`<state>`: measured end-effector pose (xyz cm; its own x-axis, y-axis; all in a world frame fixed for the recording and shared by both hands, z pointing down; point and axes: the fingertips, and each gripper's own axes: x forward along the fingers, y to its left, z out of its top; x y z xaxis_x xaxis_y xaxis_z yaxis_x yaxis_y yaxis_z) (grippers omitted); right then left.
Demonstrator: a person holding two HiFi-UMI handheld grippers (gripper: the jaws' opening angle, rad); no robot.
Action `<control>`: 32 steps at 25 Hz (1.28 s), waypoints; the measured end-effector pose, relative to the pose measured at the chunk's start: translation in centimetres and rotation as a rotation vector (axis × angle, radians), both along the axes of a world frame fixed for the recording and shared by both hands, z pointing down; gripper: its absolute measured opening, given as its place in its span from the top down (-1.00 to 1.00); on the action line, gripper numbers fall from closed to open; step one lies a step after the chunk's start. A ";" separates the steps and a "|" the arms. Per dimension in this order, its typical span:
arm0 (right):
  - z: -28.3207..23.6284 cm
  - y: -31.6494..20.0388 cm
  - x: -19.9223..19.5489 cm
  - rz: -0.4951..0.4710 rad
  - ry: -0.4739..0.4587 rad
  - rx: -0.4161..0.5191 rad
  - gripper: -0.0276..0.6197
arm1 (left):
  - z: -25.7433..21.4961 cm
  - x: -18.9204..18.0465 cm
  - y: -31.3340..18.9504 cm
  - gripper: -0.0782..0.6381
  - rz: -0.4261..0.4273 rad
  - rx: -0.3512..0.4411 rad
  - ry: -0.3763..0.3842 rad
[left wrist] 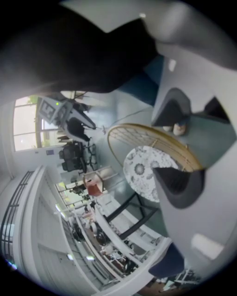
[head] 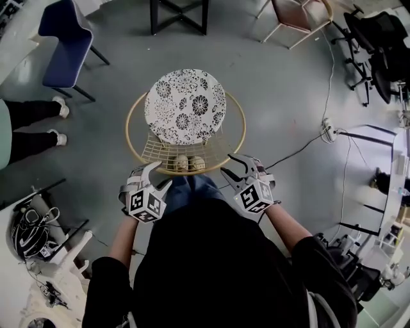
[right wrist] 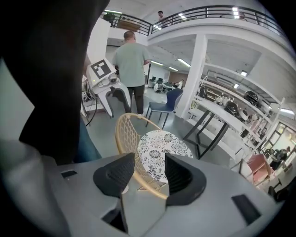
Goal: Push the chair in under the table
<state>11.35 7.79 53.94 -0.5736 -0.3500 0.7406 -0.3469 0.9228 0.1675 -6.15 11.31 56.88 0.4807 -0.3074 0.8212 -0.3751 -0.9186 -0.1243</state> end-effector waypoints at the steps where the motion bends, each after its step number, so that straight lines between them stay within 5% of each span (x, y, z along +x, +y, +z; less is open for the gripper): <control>1: 0.8 0.4 0.0 -0.016 0.015 -0.009 0.39 | 0.6 -0.2 0.2 0.00 0.001 -0.014 -0.005; 11: 7.5 1.6 0.5 -0.164 0.199 -0.037 0.36 | 5.9 -2.1 -0.1 -0.02 -0.003 -0.080 -0.108; 25: 13.1 0.2 0.7 -0.172 0.402 -0.001 0.36 | 9.2 -3.1 -1.0 0.00 0.081 0.064 -0.287; 32: 13.9 -0.7 0.8 -0.158 0.454 0.012 0.36 | 9.3 -3.5 -2.5 0.19 0.021 0.133 -0.358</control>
